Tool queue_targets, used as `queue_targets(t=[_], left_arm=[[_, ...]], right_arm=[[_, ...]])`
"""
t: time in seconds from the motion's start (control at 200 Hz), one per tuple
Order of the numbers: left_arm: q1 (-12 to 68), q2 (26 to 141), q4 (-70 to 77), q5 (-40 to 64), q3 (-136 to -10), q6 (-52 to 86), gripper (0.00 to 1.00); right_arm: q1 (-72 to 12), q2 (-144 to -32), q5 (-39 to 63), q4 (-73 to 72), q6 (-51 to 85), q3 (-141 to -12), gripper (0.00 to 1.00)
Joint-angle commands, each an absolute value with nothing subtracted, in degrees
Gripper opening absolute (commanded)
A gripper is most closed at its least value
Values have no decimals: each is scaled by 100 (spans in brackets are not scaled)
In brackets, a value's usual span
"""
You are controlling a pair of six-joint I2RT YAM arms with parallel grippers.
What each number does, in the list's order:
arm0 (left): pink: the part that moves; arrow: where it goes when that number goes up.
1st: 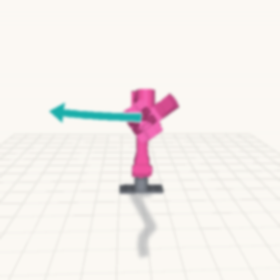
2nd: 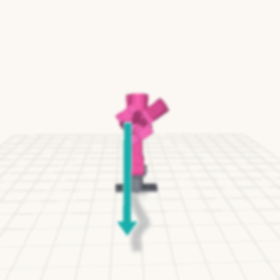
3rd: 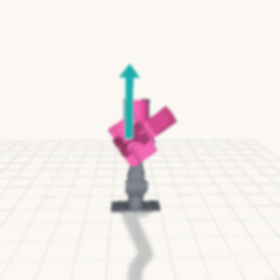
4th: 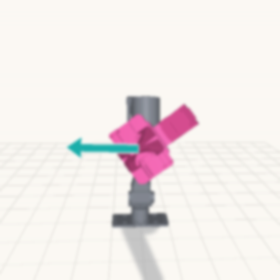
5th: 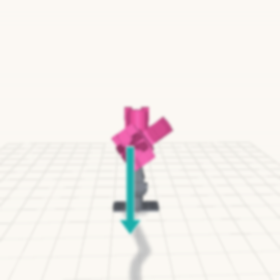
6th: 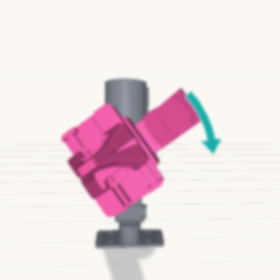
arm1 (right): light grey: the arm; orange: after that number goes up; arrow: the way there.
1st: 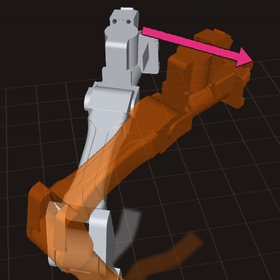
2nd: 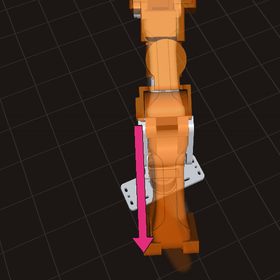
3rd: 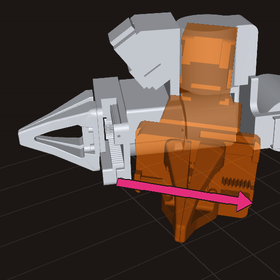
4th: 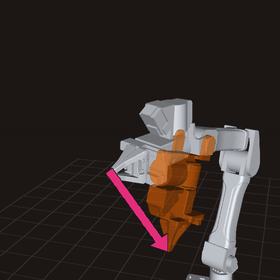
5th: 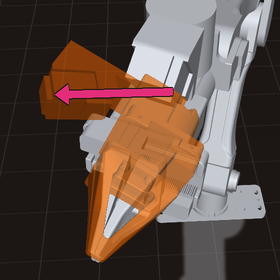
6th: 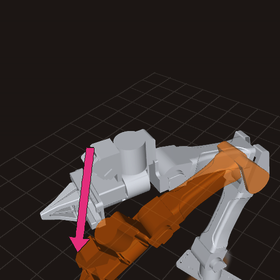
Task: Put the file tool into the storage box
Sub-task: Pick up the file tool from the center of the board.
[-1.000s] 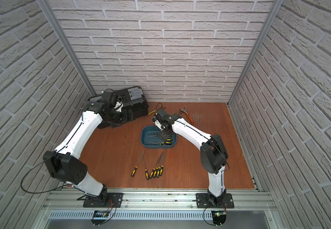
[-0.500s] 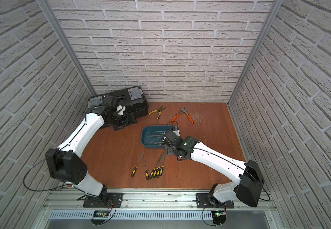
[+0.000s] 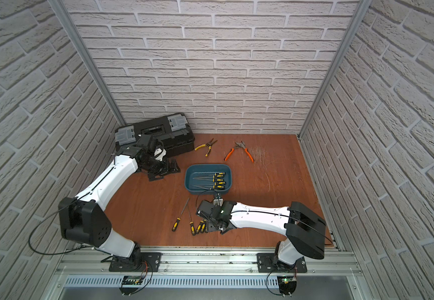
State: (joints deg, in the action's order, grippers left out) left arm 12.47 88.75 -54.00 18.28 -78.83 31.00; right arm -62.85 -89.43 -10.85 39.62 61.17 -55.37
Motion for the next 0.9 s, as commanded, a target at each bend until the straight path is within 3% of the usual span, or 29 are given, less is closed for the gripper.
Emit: queue_targets(t=[0.0,0.29,0.535,0.72,0.895], left_arm=[[1272,8695,-5392,1860,-7772,3027,98],[1389,8808,-5444,1908,-7884,3066,98],[1747,8963,-5550,1712,-8129,3198,98],[1968,9077,-5655,1574,-8414,3284,98],[2005,9075,-5730,1418,-8640,3291,98]], right_arm=[[-6284,-8965,-1101,3653,6394,-5552,68],[-6156,-9457,-846,2944,6293,-5327,66],[-5910,-9715,-757,2997,6161,-5228,57],[-5837,-9153,-1142,3505,6297,-4910,51],[-5844,-8332,-1272,3396,6187,-4485,52]])
